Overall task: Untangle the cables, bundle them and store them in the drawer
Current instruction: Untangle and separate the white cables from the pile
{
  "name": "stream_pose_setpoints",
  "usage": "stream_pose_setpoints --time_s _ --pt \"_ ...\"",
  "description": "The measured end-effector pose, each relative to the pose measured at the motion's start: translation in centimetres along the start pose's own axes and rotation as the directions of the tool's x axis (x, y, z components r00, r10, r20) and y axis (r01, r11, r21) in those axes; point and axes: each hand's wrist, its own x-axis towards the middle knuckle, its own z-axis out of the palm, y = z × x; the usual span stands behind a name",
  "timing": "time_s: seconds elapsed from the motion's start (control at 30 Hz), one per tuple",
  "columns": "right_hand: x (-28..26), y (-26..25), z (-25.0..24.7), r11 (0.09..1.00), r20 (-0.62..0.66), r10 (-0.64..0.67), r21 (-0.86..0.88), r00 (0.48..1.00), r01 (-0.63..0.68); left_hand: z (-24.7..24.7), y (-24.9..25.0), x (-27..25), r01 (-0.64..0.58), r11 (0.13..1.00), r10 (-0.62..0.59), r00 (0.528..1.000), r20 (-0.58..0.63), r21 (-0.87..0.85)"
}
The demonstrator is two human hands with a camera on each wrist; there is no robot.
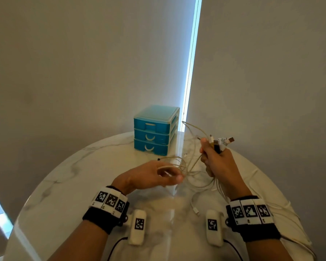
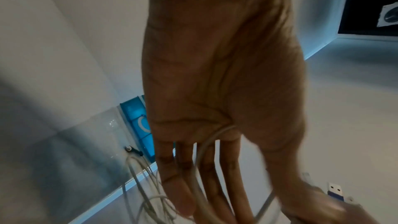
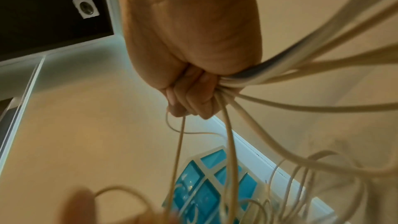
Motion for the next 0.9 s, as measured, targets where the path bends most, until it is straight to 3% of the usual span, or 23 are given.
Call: stream_pose_setpoints --time_s 0.07,0.13,0.17,0.2,0.23,0.27,0.43,0.5,0.6,0.67,0.73,0.77,0.83,0.87,0.9 --pt "0.5 -0.1 -1.0 0.995 -0.026 0.043 0.09 0.999 -0.041 -0.2 0.5 -0.2 -0.03 0.998 0.022 0.992 -0.128 -0.056" --pt "1.2 0.0 -2.7 0.976 -0.075 0.108 0.2 0.991 -0.091 -1.1 0.4 -0.2 -0.12 0.934 -0.013 0.929 -0.369 -0.335" --pt "1.6 0.2 -3.7 0.958 -0.088 0.147 0.262 0.985 -0.119 -1.9 0.1 -0.2 -0.224 0.818 -0.052 0.888 -0.456 -0.53" --pt "2.0 0.4 -4.6 0.936 -0.088 0.184 0.319 0.979 -0.148 -2.8 -0.3 -0.2 -0.328 0.648 -0.104 0.856 -0.506 -0.687" --pt "2.3 0.6 -5.2 0.915 -0.078 0.22 0.363 0.972 -0.178 -3.7 -0.9 -0.2 -0.399 0.508 -0.16 0.827 -0.539 -0.763" --pt "2.5 0.8 -5.6 0.897 -0.066 0.249 0.391 0.966 -0.204 -4.4 -1.5 -0.2 -0.436 0.44 -0.205 0.802 -0.561 -0.785" --pt "2.7 1.4 -5.8 0.881 -0.115 0.293 0.419 0.949 -0.221 -5.4 -3.1 -0.1 -0.517 0.251 -0.303 0.761 -0.574 -0.818" --pt "2.7 1.4 -6.0 0.883 -0.073 0.302 0.397 0.951 -0.25 -5.8 -3.5 -0.2 -0.529 0.272 -0.385 0.706 -0.595 -0.804" --pt "2.3 0.8 -6.0 0.881 0.162 0.333 0.297 0.929 -0.367 -6.4 -4.3 -0.5 -0.536 0.345 -0.482 0.604 -0.635 -0.771" --pt "1.9 0.1 -6.2 0.886 0.354 0.306 0.234 0.884 -0.401 -6.7 -4.7 -0.9 -0.482 0.383 -0.469 0.633 -0.616 -0.788" --pt "2.1 -0.5 -6.7 0.899 0.42 0.243 0.241 0.874 -0.365 -6.8 -4.8 -1.0 -0.386 0.42 -0.44 0.705 -0.556 -0.822" --pt "2.5 -0.6 -7.1 0.895 0.364 0.212 0.3 0.907 -0.33 -6.7 -4.6 -1.0 -0.334 0.444 -0.425 0.738 -0.523 -0.832" --pt "3.5 -0.6 -8.2 0.883 0.021 0.185 0.434 0.983 -0.175 -6.0 -4.3 -0.6 -0.24 0.504 -0.395 0.79 -0.468 -0.83" --pt "3.9 -0.6 -9.2 0.901 -0.21 0.189 0.426 0.959 -0.085 -5.7 -4.1 -0.3 -0.203 0.528 -0.392 0.803 -0.449 -0.824" --pt "4.2 -0.3 -10.1 0.934 -0.399 0.189 0.355 0.897 -0.039 -5.3 -3.8 -0.1 -0.175 0.546 -0.394 0.809 -0.436 -0.819"
